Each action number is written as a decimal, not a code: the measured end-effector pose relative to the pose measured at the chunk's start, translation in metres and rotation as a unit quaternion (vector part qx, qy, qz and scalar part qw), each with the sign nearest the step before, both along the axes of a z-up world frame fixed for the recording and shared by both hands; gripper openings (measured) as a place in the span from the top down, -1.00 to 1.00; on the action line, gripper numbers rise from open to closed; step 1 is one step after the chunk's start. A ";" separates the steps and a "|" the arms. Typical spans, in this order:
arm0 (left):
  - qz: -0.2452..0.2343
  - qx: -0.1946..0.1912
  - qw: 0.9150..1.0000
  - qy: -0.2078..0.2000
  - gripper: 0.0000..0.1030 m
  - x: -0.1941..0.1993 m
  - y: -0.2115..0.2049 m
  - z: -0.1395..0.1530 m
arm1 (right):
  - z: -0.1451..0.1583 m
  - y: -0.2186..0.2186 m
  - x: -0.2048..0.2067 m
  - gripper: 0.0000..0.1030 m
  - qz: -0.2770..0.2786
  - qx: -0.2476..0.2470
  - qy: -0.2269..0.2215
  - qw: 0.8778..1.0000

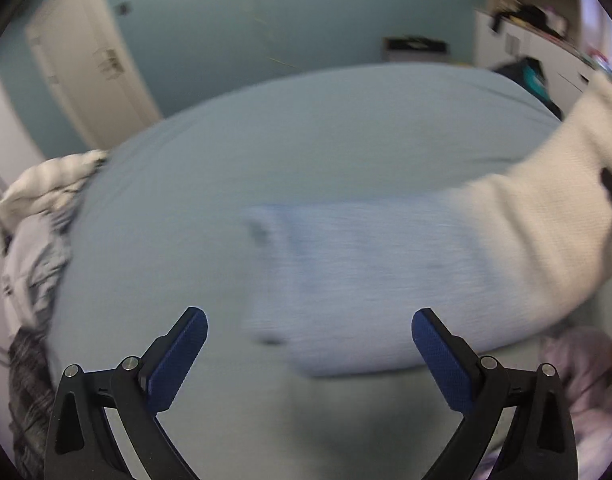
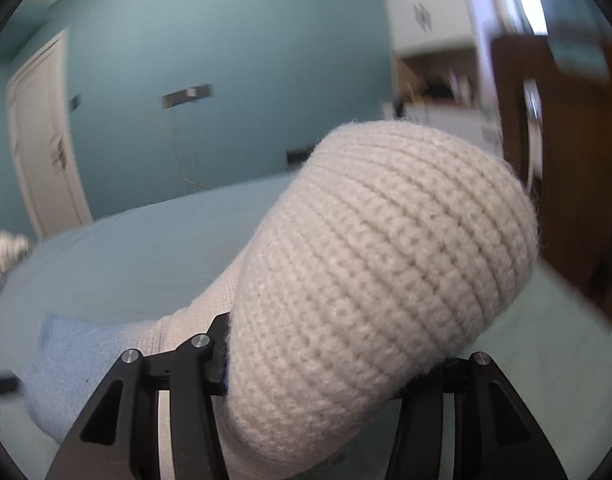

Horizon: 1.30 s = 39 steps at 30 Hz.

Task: Fold small clothes

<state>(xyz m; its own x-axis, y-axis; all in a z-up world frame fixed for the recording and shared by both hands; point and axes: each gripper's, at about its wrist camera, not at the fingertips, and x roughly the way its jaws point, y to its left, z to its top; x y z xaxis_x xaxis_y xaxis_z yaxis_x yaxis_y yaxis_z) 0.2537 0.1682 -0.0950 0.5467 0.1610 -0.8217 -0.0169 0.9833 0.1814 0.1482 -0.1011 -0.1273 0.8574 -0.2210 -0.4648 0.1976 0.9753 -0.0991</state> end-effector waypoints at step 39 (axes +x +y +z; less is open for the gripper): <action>0.069 -0.131 0.985 -0.086 -1.00 -0.031 0.080 0.013 | -0.061 0.266 -0.017 -0.88 0.322 -0.568 0.062 0.755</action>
